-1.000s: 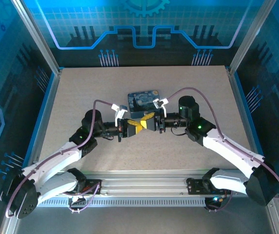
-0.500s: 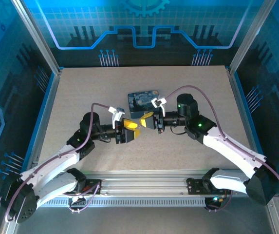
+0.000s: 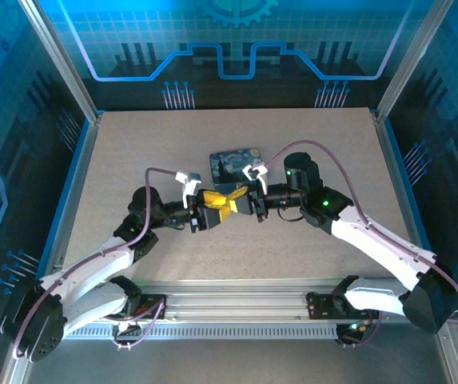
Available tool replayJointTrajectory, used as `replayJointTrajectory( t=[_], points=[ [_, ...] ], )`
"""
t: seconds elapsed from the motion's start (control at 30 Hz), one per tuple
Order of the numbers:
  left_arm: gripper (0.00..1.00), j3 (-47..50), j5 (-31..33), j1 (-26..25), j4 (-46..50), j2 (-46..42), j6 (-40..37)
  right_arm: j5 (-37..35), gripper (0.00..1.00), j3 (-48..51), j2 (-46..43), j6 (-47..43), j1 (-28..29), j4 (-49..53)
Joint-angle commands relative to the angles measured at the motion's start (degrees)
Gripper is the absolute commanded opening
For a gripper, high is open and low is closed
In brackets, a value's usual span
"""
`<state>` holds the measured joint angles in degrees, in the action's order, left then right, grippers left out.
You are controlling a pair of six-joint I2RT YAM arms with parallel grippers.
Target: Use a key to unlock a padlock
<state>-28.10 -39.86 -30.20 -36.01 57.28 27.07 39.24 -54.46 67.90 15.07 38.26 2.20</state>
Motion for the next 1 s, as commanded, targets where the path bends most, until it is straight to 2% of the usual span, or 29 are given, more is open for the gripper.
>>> replayJointTrajectory(
  t=[0.0, 0.3, 0.5, 0.73, 0.97],
  points=[
    [0.48, 0.1, -2.2, 0.3, -4.0, 1.0, 1.3, -1.9, 0.0, -1.3, -0.5, -1.0, 0.7, 0.8],
    [0.37, 0.7, -2.4, 0.3, -4.5, 2.6, 2.0, -5.0, 0.0, 0.2, -2.3, 0.1, 0.8, -0.4],
    [0.36, 0.7, -2.7, 0.3, -4.3, 3.6, 2.3, -5.9, 0.0, 0.6, -3.2, 0.7, 0.7, -1.5],
    [0.24, 0.4, -2.8, 0.2, -4.4, 3.1, 2.4, -5.0, 0.0, 0.6, -2.4, 1.2, 0.7, -2.1],
    [0.38, 0.5, -3.0, 0.3, -4.3, 2.7, 2.5, -5.1, 0.0, 1.1, -1.7, 1.1, 0.7, -2.5]
  ],
)
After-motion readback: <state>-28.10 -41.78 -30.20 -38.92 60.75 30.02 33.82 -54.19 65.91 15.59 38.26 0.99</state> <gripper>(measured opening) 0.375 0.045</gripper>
